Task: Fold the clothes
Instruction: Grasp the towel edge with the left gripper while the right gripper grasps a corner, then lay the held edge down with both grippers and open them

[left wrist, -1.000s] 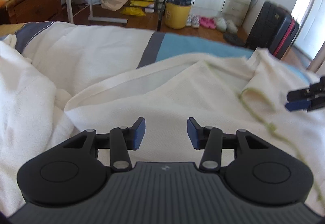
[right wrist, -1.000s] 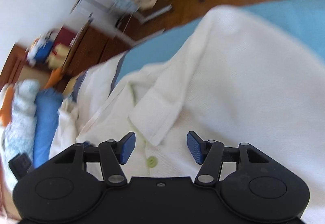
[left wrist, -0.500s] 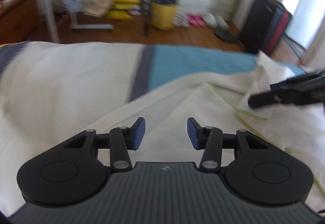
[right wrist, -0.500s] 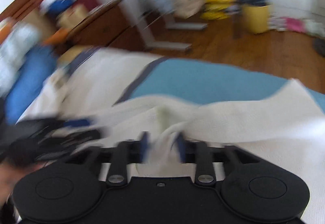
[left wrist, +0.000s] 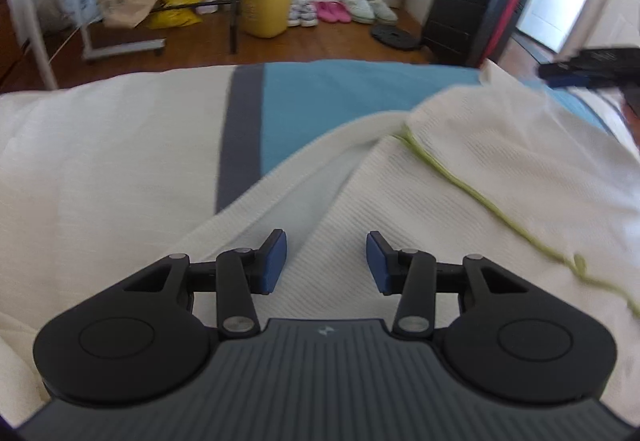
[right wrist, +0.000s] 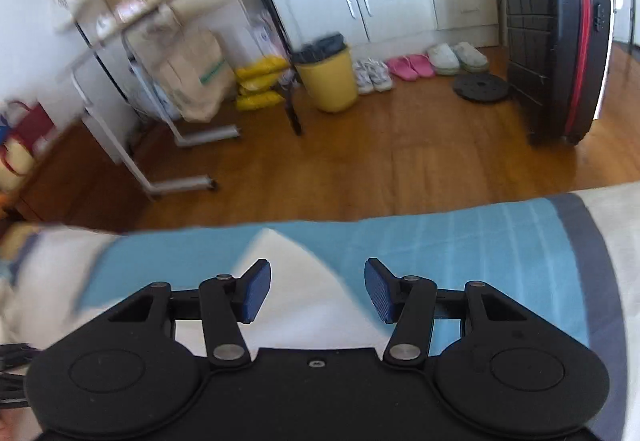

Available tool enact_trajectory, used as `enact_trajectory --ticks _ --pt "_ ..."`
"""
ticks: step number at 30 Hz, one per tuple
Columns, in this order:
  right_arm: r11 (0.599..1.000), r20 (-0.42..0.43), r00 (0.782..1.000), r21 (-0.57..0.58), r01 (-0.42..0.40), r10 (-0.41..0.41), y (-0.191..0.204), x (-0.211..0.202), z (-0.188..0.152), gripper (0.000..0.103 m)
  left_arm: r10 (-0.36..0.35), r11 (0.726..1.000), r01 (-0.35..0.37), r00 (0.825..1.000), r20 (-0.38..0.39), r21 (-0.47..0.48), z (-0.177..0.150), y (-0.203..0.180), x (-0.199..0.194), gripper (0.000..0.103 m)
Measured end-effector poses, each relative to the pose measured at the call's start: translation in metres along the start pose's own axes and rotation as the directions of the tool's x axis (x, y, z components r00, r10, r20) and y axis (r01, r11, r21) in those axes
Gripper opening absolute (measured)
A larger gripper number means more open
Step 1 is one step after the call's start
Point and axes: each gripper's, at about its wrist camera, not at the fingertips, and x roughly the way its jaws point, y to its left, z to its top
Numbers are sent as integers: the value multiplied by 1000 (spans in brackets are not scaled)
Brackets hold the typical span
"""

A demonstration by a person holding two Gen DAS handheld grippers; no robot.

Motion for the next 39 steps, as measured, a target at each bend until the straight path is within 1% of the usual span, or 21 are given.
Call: enact_trajectory --ticks 2,4,5,6,7,9,11,13,15,17,19,22,24,25,27,28,29,31,34,37,39 --pt "998 -51 999 -59 6 -9 2 11 7 58 6 999 -6 1000 -4 46 0 -8 2 39" --pt "994 -112 993 -105 -37 25 11 21 9 59 12 998 -11 1000 -6 67 2 -14 5 34" --pt "990 -125 992 -137 -39 22 16 25 8 61 6 998 -6 1000 -3 68 3 -16 7 25" --pt "983 -120 993 -181 -19 -3 22 27 8 63 -1 998 1 1000 -3 68 3 -18 8 8" --pt "975 -111 993 -221 4 -30 30 30 6 63 1 998 -1 1000 -10 68 4 -20 8 3" --pt "964 -80 995 -263 40 -63 38 33 0 61 22 997 -21 1000 -12 80 6 -26 8 2" --pt "952 -52 997 -306 31 -49 48 30 -5 3 52 994 -51 999 -8 99 7 -33 6 1" --pt "905 18 999 -422 54 -51 62 16 -14 4 93 987 -95 995 22 129 8 -41 1 1" --pt "871 157 984 -468 146 -81 66 -8 -15 4 148 971 -164 984 101 173 11 -51 -8 1" --pt "881 263 955 -408 239 -138 56 -27 0 3 185 961 -220 963 198 171 22 -58 -17 1" --pt "883 363 911 -337 326 -197 45 -46 14 3 176 969 -216 942 285 118 37 -63 -21 2" --pt "882 376 877 -242 404 -298 31 -54 32 5 246 955 -289 902 355 72 57 -79 -16 12" --pt "897 302 892 -186 400 -335 21 -54 38 7 370 911 -408 878 303 68 61 -89 -5 50" --pt "903 278 896 -159 399 -346 17 -56 38 15 414 891 -449 864 286 68 60 -94 -2 53" --pt "905 290 885 -114 409 -364 15 -67 28 51 409 900 -435 870 277 38 44 -95 -13 53" --pt "907 296 880 -87 412 -372 13 -73 22 63 406 907 -422 877 257 7 34 -95 -22 54" --pt "911 298 877 -54 410 -377 11 -78 15 64 397 915 -402 888 231 -26 24 -93 -32 58" --pt "925 265 895 -29 378 -357 3 -82 8 64 369 929 -354 911 185 -111 3 -82 -51 64" --pt "947 202 928 -10 321 -313 -11 -86 1 64 367 912 -329 922 127 -247 -29 -51 -63 66" --pt "964 139 954 13 265 -264 -26 -90 -6 64 361 897 -325 930 72 -300 -51 -18 -64 66" --pt "973 98 968 30 227 -229 -35 -92 -11 64 278 901 -235 958 69 -365 -63 2 -65 66"
